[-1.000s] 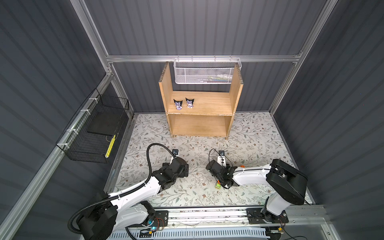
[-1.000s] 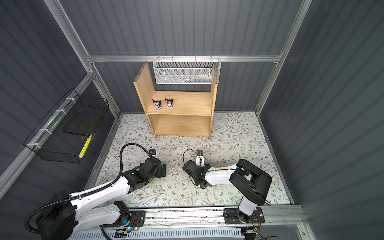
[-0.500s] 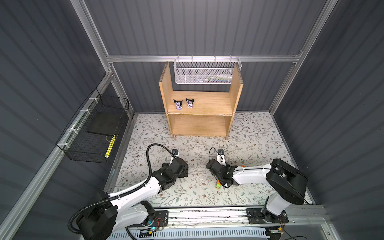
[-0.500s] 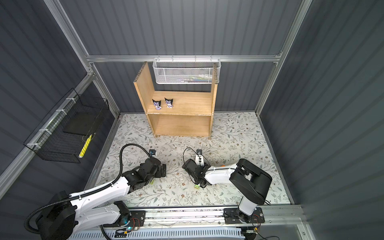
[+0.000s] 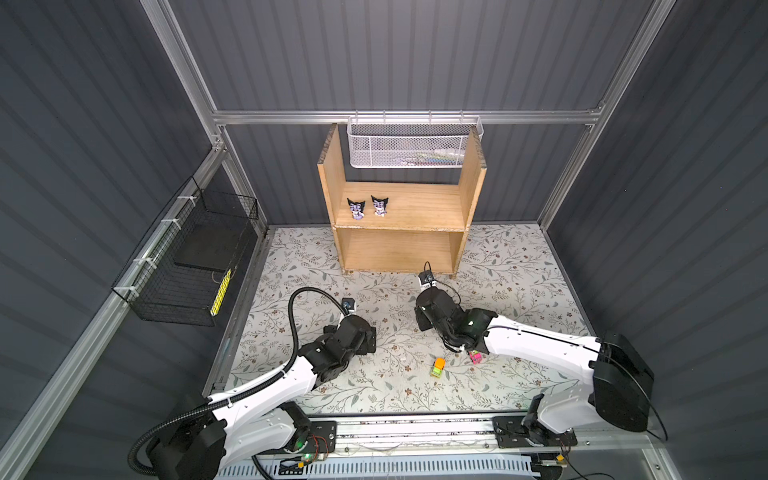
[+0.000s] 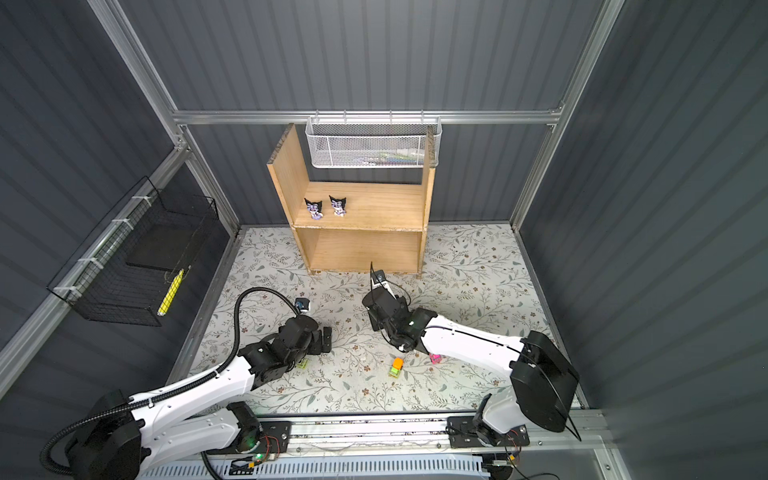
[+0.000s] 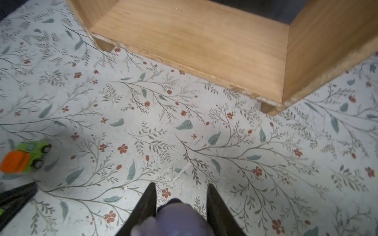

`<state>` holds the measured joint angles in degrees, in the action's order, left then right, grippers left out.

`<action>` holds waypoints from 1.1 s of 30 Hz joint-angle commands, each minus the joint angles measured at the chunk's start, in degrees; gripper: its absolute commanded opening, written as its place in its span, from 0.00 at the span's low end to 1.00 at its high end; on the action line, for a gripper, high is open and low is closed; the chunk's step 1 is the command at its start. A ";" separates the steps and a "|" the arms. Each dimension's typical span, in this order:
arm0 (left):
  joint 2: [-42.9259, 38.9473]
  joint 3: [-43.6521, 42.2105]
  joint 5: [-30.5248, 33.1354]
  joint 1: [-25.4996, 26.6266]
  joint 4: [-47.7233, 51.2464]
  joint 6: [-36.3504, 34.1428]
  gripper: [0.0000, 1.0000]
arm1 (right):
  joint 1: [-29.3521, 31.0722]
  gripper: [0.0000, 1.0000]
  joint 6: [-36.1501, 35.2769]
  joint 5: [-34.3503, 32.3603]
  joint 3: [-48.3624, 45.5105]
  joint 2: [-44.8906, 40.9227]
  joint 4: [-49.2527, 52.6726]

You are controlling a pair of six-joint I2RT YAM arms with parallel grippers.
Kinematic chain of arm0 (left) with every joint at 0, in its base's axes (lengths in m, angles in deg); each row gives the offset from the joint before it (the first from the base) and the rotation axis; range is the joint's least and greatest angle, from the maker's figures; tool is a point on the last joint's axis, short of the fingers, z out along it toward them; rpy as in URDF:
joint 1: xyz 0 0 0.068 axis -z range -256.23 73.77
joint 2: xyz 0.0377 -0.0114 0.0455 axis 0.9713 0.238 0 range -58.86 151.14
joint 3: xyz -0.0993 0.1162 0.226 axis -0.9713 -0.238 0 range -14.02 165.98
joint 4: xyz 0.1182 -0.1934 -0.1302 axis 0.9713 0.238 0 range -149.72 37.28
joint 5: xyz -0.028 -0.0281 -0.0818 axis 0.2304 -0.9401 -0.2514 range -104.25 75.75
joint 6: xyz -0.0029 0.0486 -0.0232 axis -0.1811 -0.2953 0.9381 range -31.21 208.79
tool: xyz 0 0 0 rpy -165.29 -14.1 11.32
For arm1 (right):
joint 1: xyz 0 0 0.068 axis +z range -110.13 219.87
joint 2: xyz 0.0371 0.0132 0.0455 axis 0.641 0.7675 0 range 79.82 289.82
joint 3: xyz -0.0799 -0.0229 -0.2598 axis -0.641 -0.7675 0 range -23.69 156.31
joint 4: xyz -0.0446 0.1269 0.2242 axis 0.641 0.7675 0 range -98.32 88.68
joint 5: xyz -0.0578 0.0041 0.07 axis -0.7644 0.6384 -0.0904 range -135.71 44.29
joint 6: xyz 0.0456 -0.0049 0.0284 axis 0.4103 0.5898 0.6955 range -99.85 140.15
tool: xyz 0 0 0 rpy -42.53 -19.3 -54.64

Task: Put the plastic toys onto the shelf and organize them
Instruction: 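Lift the purple cat figure with the right gripper and carry it into the upper compartment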

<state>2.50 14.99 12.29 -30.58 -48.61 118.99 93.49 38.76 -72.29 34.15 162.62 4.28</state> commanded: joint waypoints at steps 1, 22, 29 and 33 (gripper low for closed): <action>0.10 1.58 -1.39 -0.33 0.61 -1.74 1.00 | -0.72 0.27 -8.20 3.26 5.69 -1.03 8.39; 5.41 20.29 -5.58 -0.30 5.21 -13.48 1.00 | -9.93 0.27 -25.22 9.31 43.22 11.60 25.02; 4.85 22.82 -5.78 -0.30 6.78 -15.04 1.00 | -13.46 0.26 -30.13 12.58 58.07 18.61 31.73; 4.01 22.62 -4.94 -0.30 8.60 -15.50 1.00 | -15.86 0.26 -32.14 15.45 66.87 23.87 35.56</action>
<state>7.53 36.39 7.13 -30.58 -43.01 105.24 79.18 9.50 -59.75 96.60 183.67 35.16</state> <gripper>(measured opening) 0.997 0.291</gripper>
